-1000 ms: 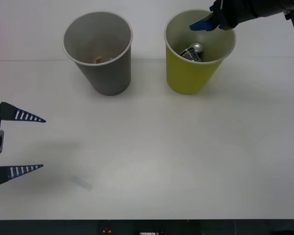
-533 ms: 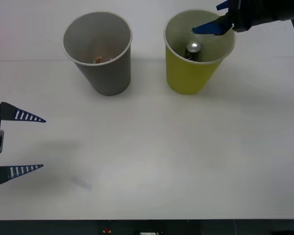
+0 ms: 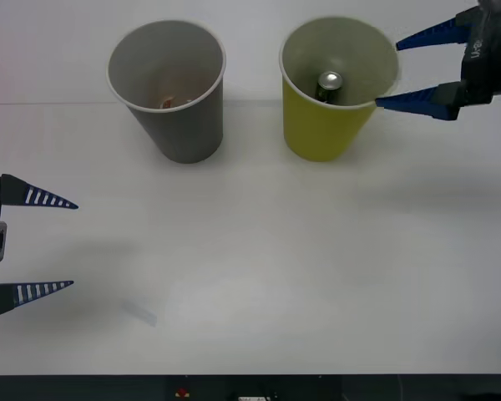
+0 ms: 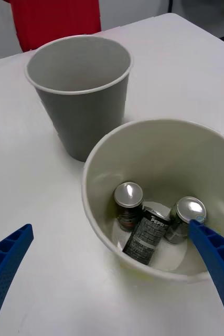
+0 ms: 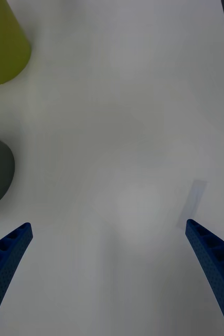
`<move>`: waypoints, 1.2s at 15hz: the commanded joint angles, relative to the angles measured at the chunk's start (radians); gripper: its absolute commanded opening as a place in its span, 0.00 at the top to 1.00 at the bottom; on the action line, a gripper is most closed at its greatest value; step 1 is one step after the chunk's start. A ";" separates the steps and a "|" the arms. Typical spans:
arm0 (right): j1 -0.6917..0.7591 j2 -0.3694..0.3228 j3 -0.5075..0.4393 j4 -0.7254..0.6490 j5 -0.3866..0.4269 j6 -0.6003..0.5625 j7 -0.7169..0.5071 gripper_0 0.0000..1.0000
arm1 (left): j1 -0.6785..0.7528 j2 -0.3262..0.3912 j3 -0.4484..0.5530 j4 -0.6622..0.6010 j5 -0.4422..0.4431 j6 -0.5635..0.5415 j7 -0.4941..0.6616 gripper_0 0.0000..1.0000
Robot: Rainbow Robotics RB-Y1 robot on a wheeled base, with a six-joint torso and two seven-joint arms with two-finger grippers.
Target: Put the can into the green bin and the plastic bottle into the gray bin
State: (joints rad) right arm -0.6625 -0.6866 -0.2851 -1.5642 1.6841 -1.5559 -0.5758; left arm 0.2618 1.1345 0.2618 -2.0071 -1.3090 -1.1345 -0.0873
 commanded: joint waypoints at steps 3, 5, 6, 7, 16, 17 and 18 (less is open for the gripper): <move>0.155 -0.059 -0.011 0.000 -0.167 -0.010 0.200 0.00 | 0.000 0.000 0.000 0.000 0.000 0.000 0.000 0.00; 0.215 -0.080 -0.014 0.000 -0.221 -0.010 0.274 0.00 | 0.000 0.000 0.000 0.000 0.000 0.000 0.000 0.00; 0.256 -0.096 -0.014 -0.004 -0.254 -0.010 0.321 0.00 | 0.000 0.000 0.000 0.000 0.000 0.000 0.000 0.00; 0.284 -0.105 -0.014 -0.014 -0.271 -0.010 0.355 0.00 | 0.000 0.000 0.000 0.000 0.000 0.000 0.000 0.00; 0.627 -0.151 -0.089 -0.260 -0.265 -0.007 0.507 0.00 | 0.000 0.000 0.000 0.000 0.000 0.000 0.000 0.00; 0.652 -0.151 -0.089 -0.293 -0.247 0.000 0.507 0.00 | 0.000 0.000 0.000 0.000 0.000 0.000 0.000 0.00; 0.679 -0.145 -0.089 -0.338 -0.218 0.014 0.507 0.00 | 0.000 0.000 0.000 0.000 0.000 0.000 0.000 0.00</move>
State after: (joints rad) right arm -0.0040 -0.8359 -0.3741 -1.8697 1.4445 -1.5518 -0.0690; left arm 0.2618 1.1345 0.2618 -2.0071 -1.3090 -1.1345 -0.0873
